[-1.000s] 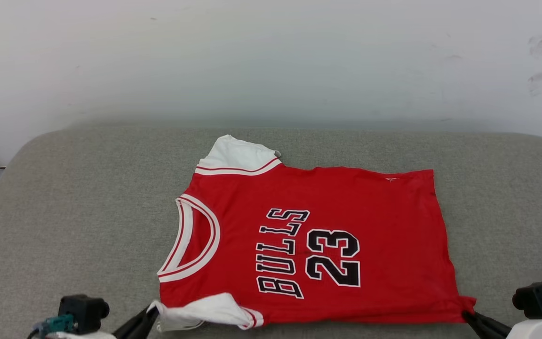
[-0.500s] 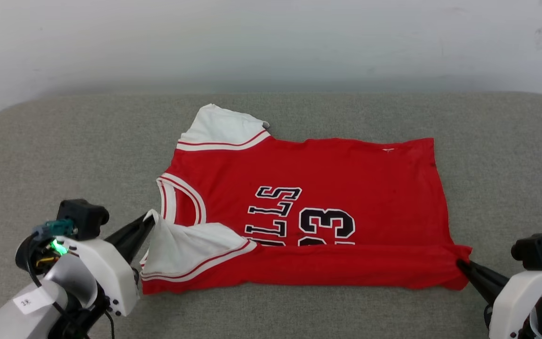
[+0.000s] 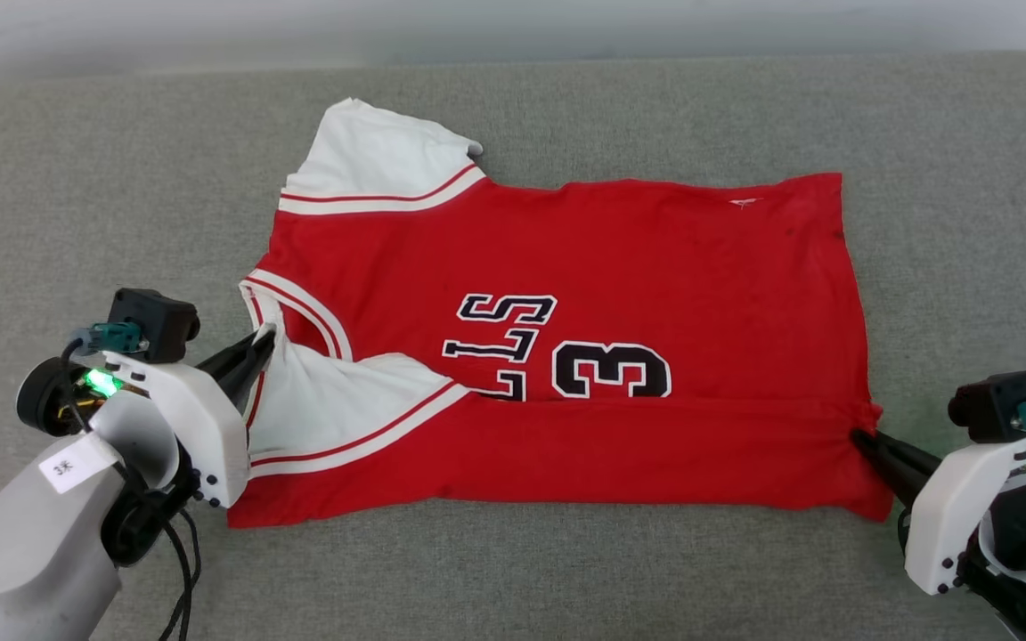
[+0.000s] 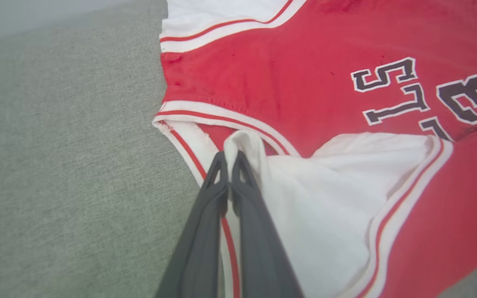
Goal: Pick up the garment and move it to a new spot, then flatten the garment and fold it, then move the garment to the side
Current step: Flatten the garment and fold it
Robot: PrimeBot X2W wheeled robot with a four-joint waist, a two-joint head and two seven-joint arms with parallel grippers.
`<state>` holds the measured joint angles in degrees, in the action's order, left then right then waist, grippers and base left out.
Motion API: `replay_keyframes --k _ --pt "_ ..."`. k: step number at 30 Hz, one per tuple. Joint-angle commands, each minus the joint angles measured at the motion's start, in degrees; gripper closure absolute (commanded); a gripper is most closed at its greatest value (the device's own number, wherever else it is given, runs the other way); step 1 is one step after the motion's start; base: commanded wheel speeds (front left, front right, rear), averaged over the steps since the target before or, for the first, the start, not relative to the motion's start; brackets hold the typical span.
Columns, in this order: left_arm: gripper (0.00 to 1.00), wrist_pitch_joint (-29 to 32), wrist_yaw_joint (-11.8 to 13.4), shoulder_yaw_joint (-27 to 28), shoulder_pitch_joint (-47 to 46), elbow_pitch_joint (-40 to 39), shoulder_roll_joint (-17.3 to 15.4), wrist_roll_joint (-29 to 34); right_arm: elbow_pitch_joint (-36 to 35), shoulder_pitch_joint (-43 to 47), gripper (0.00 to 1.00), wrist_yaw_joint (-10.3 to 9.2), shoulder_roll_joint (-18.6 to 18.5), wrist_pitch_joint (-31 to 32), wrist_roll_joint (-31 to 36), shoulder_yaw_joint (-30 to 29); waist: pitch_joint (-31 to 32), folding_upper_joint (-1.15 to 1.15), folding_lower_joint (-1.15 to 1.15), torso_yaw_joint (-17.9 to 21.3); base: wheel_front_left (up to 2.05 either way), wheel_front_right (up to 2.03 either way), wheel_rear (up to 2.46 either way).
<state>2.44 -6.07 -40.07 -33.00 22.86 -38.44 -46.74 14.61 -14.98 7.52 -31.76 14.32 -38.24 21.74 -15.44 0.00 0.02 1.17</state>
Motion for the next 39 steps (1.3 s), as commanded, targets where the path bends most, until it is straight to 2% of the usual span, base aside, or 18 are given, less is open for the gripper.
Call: replay_keyframes --k 1,10,11,12,13,14,20,25,33,34,39 --pt "1.0 0.22 -0.35 -0.54 -1.01 1.37 0.57 0.4 0.64 -0.86 1.0 -0.06 0.47 0.22 0.21 0.52 -0.7 0.0 -0.02 0.09 0.0 0.0 0.0" --pt "1.0 -3.19 -1.24 -2.88 -2.74 9.57 4.0 -1.03 3.74 -1.97 1.0 -0.06 1.18 -0.35 -0.91 2.26 -0.33 0.0 -0.02 -0.06 0.0 0.0 0.0" --pt "1.0 -3.73 -1.27 -2.87 -2.83 10.23 4.1 -1.37 3.82 -2.03 0.73 -0.06 1.04 -0.48 -1.09 2.12 0.02 0.0 -0.02 -0.13 0.0 0.0 0.0" --pt "0.86 -3.98 -1.25 -2.94 -2.89 10.95 4.14 -1.43 3.8 -2.05 0.4 -0.06 0.97 -0.51 -1.43 1.92 0.43 0.0 -0.02 -0.2 0.0 0.0 0.0" --pt "0.37 -4.09 -1.23 -3.14 -3.03 11.58 4.18 -1.56 3.7 -2.06 0.0 -0.06 0.9 -0.8 -1.59 1.51 0.87 0.0 -0.02 -0.3 0.0 0.0 0.0" --pt "0.0 -4.12 -1.26 -3.39 -3.34 12.03 4.17 -1.41 3.52 -2.04 0.0 -0.06 0.84 -1.26 -1.66 1.07 1.33 0.0 -0.02 -0.42 0.0 0.0 0.0" --pt "0.0 -3.63 -1.34 -4.08 -4.78 12.9 3.51 -1.75 1.52 -0.22 0.0 -0.06 0.93 -3.35 -1.52 -1.31 4.81 0.0 -0.02 -1.38 0.0 0.0 0.0" --pt "0.0 0.2 -1.36 -5.09 -6.02 11.12 1.59 -2.38 -0.44 1.44 0.0 -0.06 0.9 -4.14 -0.54 -4.23 7.3 0.0 -0.02 -2.36 0.0 0.0 0.0" --pt "0.0 15.61 -1.36 -7.33 -8.27 3.32 -1.61 -9.27 -3.35 3.83 0.0 -0.06 2.22 -2.36 1.4 -7.74 9.28 0.0 -0.02 -3.67 0.0 0.0 0.0" --pt "0.0 15.61 -1.36 -7.33 -8.27 3.32 -1.61 -9.27 -3.35 3.83 0.0 -0.06 2.22 -2.36 1.4 -7.74 9.28 0.0 -0.02 -3.67 0.0 0.0 0.0" --pt "0.0 26.06 -1.19 -9.06 -9.18 0.67 -2.14 -12.98 -4.57 4.74 0.0 -0.06 3.37 -1.01 2.61 -8.68 9.63 0.0 -0.02 -3.9 0.0 0.0 0.0"
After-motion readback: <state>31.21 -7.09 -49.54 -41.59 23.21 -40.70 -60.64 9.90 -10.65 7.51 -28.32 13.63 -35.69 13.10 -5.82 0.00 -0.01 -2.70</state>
